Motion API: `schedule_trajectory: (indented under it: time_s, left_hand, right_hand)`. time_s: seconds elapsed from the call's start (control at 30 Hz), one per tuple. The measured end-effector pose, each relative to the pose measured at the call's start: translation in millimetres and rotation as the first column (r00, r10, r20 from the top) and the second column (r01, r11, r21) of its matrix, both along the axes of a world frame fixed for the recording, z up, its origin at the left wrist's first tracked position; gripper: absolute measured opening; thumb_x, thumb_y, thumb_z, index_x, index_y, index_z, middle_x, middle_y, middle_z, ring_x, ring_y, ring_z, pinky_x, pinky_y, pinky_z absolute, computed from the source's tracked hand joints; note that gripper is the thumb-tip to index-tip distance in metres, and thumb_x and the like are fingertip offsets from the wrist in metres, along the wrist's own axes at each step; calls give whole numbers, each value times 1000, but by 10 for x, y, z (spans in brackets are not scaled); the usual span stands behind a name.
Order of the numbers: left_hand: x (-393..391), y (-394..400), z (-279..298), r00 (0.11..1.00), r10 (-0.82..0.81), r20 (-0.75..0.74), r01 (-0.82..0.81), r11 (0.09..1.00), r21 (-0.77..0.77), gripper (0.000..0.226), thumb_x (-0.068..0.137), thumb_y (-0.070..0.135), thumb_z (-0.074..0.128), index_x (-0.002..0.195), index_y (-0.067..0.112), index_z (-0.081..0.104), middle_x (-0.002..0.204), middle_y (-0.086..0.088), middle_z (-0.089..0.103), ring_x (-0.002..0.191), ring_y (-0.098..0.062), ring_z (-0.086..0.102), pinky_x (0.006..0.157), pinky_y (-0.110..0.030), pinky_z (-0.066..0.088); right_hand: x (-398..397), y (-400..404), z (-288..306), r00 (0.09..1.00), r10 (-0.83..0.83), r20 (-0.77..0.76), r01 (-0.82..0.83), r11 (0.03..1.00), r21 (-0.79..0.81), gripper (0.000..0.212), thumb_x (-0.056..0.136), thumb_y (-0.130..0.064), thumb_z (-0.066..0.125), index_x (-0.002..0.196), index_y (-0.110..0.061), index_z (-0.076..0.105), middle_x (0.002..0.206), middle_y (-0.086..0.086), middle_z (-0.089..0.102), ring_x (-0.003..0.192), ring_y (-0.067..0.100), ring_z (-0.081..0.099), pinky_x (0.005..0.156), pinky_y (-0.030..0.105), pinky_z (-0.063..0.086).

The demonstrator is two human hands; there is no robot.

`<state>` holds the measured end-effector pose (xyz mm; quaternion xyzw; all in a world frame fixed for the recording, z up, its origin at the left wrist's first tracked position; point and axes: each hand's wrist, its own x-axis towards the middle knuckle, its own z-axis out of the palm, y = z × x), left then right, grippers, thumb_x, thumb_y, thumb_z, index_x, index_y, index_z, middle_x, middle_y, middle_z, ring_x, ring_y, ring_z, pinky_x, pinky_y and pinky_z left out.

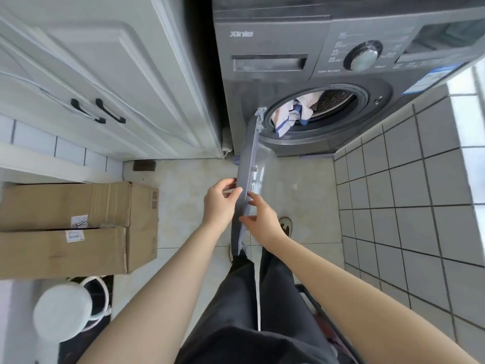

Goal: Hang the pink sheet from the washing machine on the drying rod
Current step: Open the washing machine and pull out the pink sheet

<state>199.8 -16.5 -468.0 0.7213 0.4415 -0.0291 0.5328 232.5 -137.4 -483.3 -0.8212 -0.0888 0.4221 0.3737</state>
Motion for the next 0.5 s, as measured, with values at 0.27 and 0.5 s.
schedule_trajectory:
  time_s: [0.27, 0.5]
  left_hand:
    - [-172, 269, 79, 999, -43, -24, 46, 995, 94, 33, 91, 3, 58, 122, 12, 64, 113, 0, 68, 103, -11, 62, 87, -16, 41]
    - [-158, 303, 100, 998, -66, -23, 69, 982, 176, 39, 91, 0, 52, 128, 11, 57, 124, -5, 64, 114, -19, 60, 96, -24, 43]
  right_hand:
    - [-120, 339, 33, 997, 74, 4, -74, 997, 15, 70, 90, -15, 63, 148, -26, 26, 141, 6, 48, 112, 26, 60, 98, 41, 48]
    - [104, 82, 53, 978, 205, 21, -204, 977, -54, 67, 91, -18, 62, 148, -14, 26, 144, 9, 44, 127, 27, 48, 104, 38, 41]
